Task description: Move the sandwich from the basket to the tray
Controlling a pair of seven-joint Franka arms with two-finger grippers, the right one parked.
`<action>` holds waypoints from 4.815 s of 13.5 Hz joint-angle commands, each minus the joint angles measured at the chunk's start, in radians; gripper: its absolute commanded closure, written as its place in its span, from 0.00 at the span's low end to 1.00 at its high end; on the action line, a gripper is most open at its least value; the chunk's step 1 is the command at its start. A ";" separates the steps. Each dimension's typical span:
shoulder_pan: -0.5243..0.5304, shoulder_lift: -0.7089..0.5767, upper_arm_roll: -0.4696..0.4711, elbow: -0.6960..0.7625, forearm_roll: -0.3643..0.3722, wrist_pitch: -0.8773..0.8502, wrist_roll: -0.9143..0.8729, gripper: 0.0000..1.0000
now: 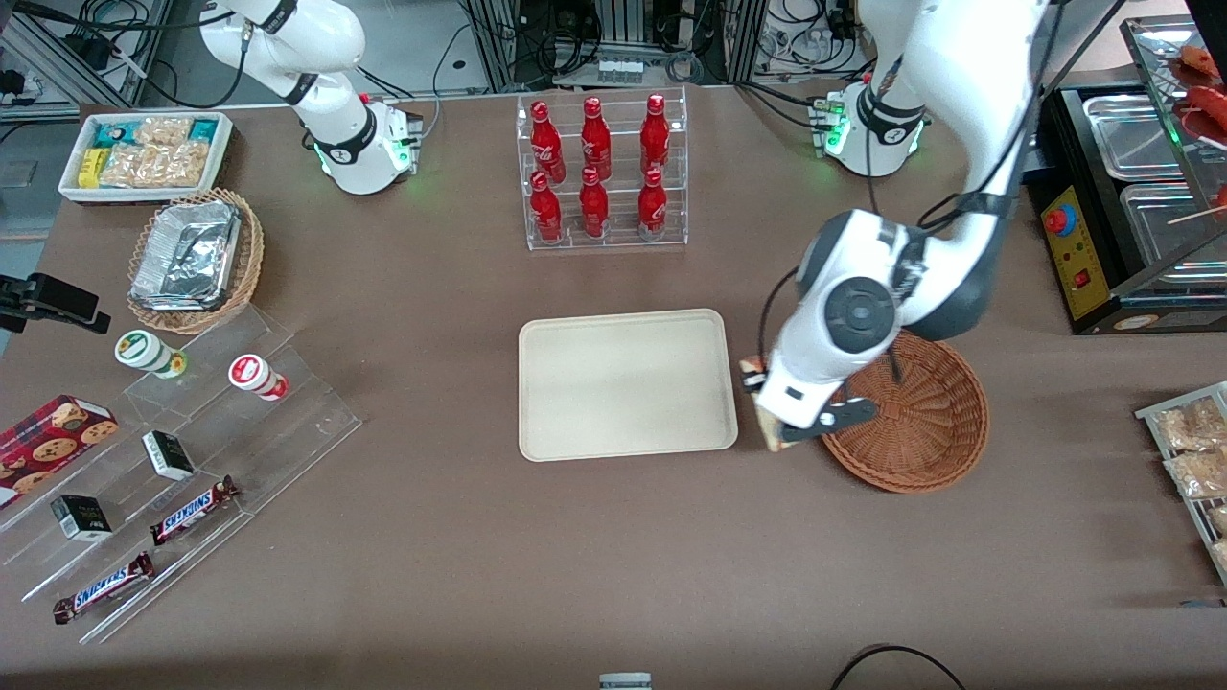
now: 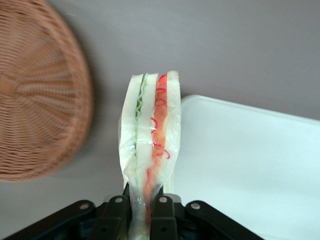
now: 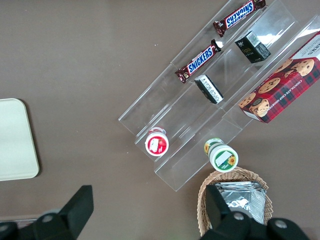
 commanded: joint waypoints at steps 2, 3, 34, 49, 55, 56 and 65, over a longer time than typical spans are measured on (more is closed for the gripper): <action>-0.108 0.114 0.004 0.148 -0.013 -0.023 -0.072 1.00; -0.123 0.130 -0.002 0.169 -0.015 -0.023 -0.073 1.00; -0.280 0.428 -0.060 0.434 0.083 -0.009 -0.275 0.00; -0.209 0.133 -0.059 0.443 0.096 -0.247 -0.124 0.00; -0.006 0.003 -0.041 0.310 0.091 -0.336 0.084 0.00; 0.031 -0.026 -0.039 0.276 0.091 -0.338 0.151 0.00; 0.304 -0.301 -0.039 0.048 0.079 -0.406 0.656 0.00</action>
